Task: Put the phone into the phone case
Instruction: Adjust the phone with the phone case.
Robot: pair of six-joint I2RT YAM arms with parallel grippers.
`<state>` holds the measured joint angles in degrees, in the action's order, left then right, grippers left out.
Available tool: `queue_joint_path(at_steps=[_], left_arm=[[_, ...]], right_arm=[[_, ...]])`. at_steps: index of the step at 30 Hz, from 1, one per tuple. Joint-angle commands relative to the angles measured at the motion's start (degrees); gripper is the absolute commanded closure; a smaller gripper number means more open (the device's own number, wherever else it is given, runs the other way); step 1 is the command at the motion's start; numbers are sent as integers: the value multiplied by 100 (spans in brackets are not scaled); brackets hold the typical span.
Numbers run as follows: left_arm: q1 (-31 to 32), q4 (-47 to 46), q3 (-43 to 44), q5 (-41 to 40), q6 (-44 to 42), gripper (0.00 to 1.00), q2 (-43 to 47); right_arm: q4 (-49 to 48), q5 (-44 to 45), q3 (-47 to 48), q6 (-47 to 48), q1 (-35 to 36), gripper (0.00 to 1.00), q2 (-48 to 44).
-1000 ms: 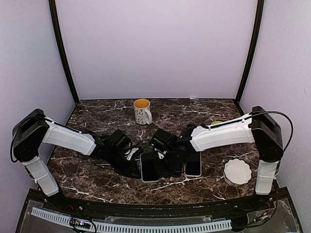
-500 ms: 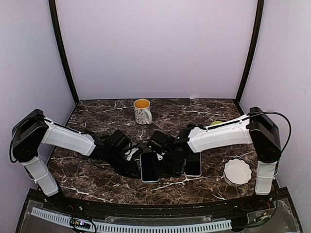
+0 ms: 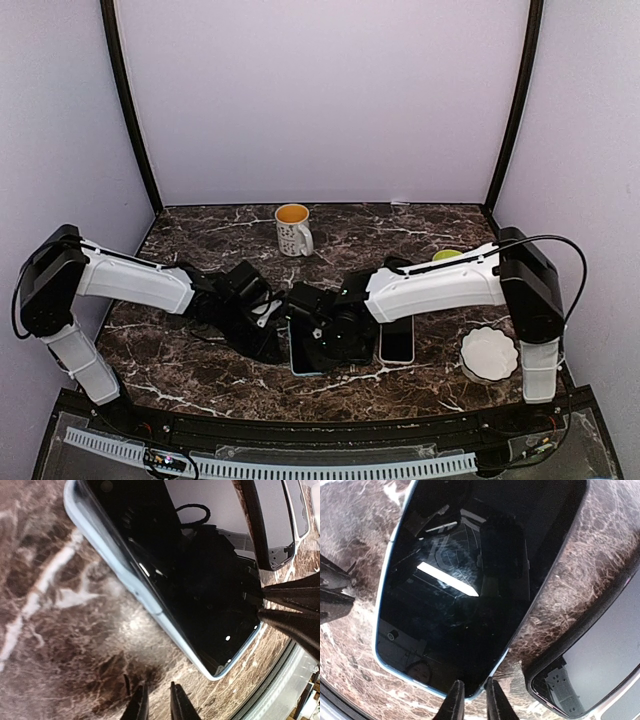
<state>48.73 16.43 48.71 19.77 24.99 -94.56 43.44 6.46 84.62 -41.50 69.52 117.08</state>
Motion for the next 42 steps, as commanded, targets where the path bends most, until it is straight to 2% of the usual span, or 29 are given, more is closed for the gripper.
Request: queue_joint_path(at_steps=[1,8,18,26,32,35,38,40,42], left_arm=[[-120,459,177,-176,-200,82,315],[-400,552,161,-221,-324,81,467],[-540,674,285,-377,-472,81,485],[-615,811,389,-481,-631,81,524],[-688,964,845,-521,-875,80,447],[-706,1050,1098,-468,-851,80,65],[-723,1177,1199,-265,-786,81,-283],[-723,1117,1187,-355,-739,81,-420],[-717,1106,1284,-476,-756,81,-540]], right_arm=[[318,422,124,129,-70,79,213],[695,897,1056,224,-70,71,80],[420,705,1092,339,-130,69,583],[338,566,774,286,-126,69,544],[369,816,988,356,-215,60,248],[-16,491,706,400,-491,61,-69],[-923,-374,148,473,-866,52,-359],[-1234,-609,-20,541,-1019,47,-415],[-1398,-846,-54,632,-1108,46,-386]])
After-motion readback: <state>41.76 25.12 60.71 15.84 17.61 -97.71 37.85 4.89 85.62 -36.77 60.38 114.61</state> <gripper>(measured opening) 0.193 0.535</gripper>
